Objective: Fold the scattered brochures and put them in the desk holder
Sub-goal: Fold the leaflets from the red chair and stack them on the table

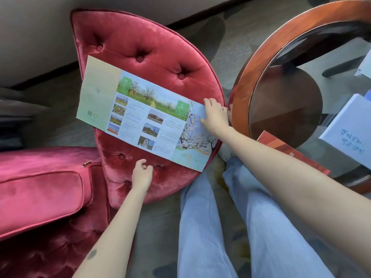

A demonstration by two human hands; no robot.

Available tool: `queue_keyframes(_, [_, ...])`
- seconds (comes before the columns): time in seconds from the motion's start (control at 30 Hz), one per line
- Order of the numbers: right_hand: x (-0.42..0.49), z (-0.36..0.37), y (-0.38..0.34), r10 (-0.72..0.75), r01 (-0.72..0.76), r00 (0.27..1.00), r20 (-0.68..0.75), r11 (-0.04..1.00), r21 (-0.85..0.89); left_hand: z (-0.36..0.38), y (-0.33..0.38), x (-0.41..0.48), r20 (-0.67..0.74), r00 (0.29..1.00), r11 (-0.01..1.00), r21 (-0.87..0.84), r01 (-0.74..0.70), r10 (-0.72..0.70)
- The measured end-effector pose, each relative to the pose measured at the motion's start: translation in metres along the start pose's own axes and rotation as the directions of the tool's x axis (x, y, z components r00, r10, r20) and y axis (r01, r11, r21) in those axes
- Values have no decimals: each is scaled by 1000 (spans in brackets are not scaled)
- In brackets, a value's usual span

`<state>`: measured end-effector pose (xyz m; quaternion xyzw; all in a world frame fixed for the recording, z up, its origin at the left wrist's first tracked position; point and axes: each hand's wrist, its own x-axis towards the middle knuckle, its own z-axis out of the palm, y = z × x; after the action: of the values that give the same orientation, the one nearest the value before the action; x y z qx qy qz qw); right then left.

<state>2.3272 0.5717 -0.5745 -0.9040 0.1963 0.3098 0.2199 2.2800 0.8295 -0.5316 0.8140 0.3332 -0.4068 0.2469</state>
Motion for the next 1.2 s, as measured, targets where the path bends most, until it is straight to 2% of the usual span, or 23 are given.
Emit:
queue_keyframes(0.13, [2,4,-4,64,-64,998,-5,998,-15,9,18,11,-22,976,973,92,-214,216])
queue_keyframes(0.23, [1,-5,-12,139,-149,987,86,981,121,10,37,12,60,933,915,184,-359,354])
queue_keyframes(0.3, [-3,-16,-19,40,-83,986,161,959,272,9,49,9,113,878,842,251,-478,465])
queue_keyframes(0.4, [-19,-36,-27,-229,143,959,166,900,412,9,68,-1,168,800,738,314,-597,575])
queue_keyframes(0.47, [-33,-49,-32,-357,250,920,163,852,459,7,77,-8,208,770,710,302,-637,603])
queue_keyframes(0.53, [-46,-61,-35,-412,283,895,168,818,501,3,82,-18,203,736,695,242,-677,646])
queue_keyframes(0.67, [-67,-92,-38,-398,200,887,232,786,584,-14,86,-51,90,669,654,145,-742,738])
queue_keyframes(0.8, [-88,-125,-37,-400,156,869,290,778,608,-40,87,-86,55,631,625,101,-774,774])
queue_keyframes(1.0, [-127,-169,-42,-408,211,887,217,776,595,-70,99,-134,84,607,601,89,-794,790])
queue_keyframes(1.2, [-166,-215,-49,-440,293,896,61,689,663,-89,126,-185,79,541,537,69,-841,837])
